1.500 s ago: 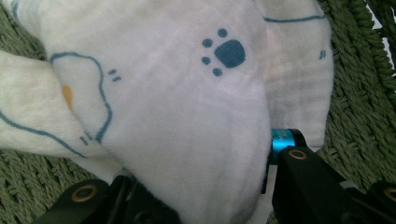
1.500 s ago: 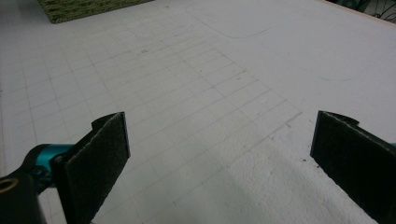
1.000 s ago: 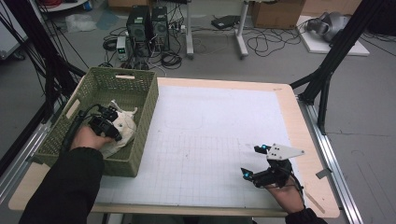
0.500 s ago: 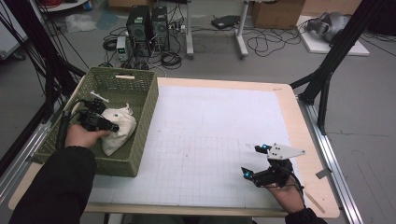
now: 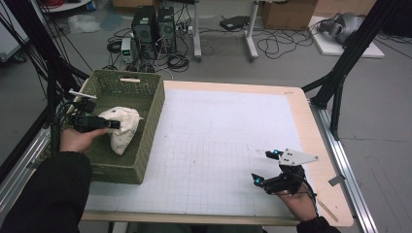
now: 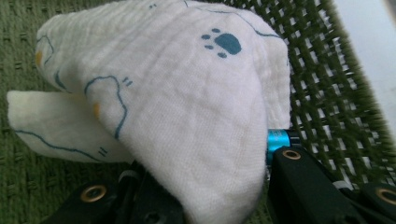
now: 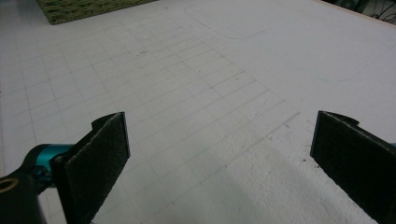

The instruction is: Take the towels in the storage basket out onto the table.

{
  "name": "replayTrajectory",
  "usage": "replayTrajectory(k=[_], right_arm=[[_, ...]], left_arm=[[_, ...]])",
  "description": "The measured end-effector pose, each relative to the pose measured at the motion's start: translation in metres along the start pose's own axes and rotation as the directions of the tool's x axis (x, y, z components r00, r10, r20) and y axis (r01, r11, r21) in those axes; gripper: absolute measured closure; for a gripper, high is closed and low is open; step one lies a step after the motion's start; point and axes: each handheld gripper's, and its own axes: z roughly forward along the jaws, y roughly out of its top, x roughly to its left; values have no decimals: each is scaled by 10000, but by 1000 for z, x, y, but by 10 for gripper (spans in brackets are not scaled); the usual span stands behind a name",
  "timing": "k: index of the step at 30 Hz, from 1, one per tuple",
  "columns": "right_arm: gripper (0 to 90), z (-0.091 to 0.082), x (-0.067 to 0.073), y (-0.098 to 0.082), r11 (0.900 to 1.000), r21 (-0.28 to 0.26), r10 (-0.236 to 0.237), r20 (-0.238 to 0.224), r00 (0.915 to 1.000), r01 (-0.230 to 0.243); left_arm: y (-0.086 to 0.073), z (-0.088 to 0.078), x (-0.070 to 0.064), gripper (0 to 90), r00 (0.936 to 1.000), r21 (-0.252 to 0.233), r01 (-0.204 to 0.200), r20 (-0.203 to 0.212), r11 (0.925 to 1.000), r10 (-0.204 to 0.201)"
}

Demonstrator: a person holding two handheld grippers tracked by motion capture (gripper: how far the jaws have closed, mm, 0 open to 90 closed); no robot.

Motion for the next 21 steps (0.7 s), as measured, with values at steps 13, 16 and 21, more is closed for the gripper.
replayTrajectory(k=[13, 16, 21], right_arm=[[37, -1, -2, 1, 9999, -112, -15, 54, 10000, 15], [37, -1, -2, 1, 9999, -132, 8, 45, 10000, -7], [37, -1, -2, 1, 9999, -132, 5, 53, 10000, -5]], left_arm=[[0, -13, 7, 766, 9652, -1086, 1175, 2462, 9871, -878], [2, -15, 6, 767, 9552, -1223, 1276, 2824, 9842, -888], [5, -20, 4, 769, 9312, -1627, 1617, 3517, 9733, -960]])
